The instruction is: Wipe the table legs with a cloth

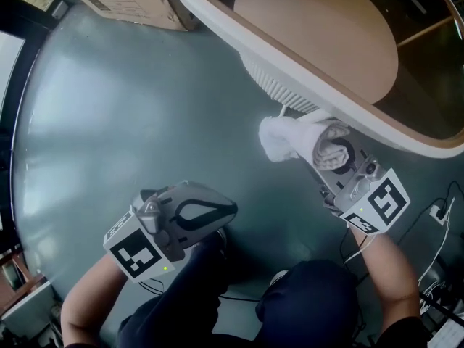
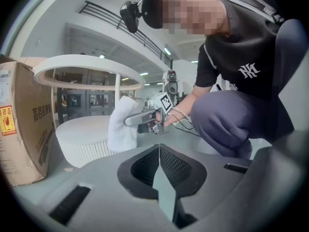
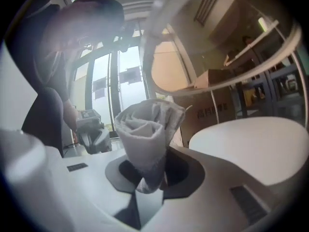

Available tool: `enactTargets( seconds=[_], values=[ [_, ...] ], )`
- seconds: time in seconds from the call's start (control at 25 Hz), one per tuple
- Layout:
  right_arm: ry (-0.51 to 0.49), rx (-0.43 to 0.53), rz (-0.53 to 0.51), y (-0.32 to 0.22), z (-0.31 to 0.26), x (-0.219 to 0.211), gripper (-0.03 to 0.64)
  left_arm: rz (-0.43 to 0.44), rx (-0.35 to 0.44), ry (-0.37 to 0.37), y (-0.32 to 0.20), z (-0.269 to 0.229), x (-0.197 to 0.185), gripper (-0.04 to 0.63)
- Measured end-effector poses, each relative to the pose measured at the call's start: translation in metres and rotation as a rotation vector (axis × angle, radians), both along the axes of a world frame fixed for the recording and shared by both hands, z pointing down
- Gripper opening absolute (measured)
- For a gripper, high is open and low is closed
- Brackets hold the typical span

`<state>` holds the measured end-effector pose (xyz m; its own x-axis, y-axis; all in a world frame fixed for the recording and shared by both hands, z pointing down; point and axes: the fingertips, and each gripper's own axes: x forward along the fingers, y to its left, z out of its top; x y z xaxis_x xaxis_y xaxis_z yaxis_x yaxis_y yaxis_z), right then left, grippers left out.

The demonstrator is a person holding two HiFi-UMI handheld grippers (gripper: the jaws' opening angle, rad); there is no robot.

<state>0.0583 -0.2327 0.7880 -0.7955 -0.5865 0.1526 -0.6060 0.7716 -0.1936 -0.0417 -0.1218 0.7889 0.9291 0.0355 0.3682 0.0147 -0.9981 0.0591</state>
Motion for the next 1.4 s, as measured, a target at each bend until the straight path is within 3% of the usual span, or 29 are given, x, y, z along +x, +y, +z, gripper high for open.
enactTargets(
  seconds=[0.28, 0.64, 0.84, 0.96, 1.04, 1.12, 1.32, 1.4],
  values=[
    [0.020, -0.167, 0.009, -0.005, 0.114, -0.003, 0.072, -0.012, -0.056, -0.079, 0.011, 0.026, -0.028, 0.008],
    [-0.001, -0.138, 0.003, -0.006, 0.141, -0.005, 0.072, 0.003, -0.056, -0.085, 0.010, 0.032, -0.020, 0.007],
    [0.107, -0.319, 0.040, -0.004, 0.217, 0.004, 0.072, 0.016, -0.053, -0.091, 0.014, 0.037, -0.016, 0.008],
    [0.142, -0.392, 0.036, -0.008, 0.235, 0.002, 0.072, 0.024, -0.035, -0.088, 0.012, 0.037, -0.014, 0.007],
    [0.137, -0.400, 0.037, -0.005, 0.224, 0.002, 0.072, 0.017, -0.035, -0.081, 0.012, 0.038, -0.013, 0.008],
    [0.110, -0.343, 0.010, 0.007, 0.184, 0.000, 0.071, 0.013, -0.042, -0.074, 0.015, 0.035, -0.010, 0.007],
    [-0.023, 0.026, -0.106, 0.027, -0.006, -0.004, 0.071, 0.014, -0.035, -0.038, 0.010, 0.017, 0.005, 0.007],
    [-0.098, 0.083, -0.096, 0.020, -0.059, -0.004, 0.071, 0.018, -0.025, -0.018, 0.004, 0.010, 0.010, 0.008]
  ],
)
